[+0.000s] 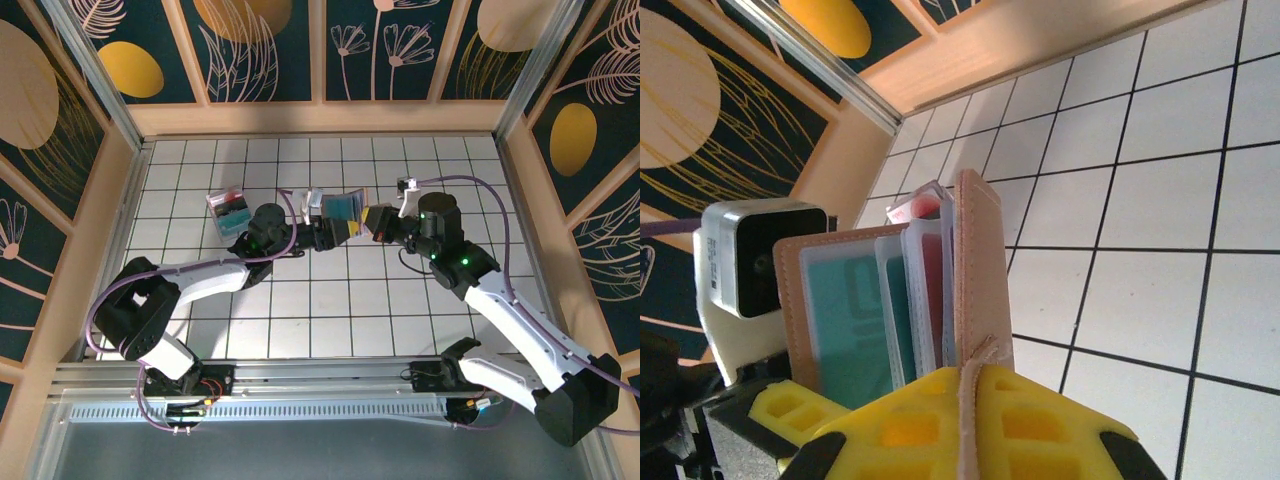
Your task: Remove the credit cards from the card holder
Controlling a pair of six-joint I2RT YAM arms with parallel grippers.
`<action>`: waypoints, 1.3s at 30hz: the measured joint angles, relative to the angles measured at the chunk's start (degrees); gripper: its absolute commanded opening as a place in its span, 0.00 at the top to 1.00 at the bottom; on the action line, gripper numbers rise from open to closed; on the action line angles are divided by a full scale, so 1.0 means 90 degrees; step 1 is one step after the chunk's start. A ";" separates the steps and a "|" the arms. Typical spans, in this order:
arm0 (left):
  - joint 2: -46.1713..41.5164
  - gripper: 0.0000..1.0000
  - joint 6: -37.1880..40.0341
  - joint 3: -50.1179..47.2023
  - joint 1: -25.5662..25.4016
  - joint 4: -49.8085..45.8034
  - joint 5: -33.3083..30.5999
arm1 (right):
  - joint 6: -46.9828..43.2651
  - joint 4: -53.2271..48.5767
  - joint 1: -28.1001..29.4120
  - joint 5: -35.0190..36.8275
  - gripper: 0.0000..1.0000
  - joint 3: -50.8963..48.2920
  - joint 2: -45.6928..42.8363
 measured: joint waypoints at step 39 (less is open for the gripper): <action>0.0131 0.05 0.0359 0.0299 -0.0027 -0.0352 0.0257 | -0.0066 -0.0993 0.0299 0.0605 1.00 0.0692 0.0381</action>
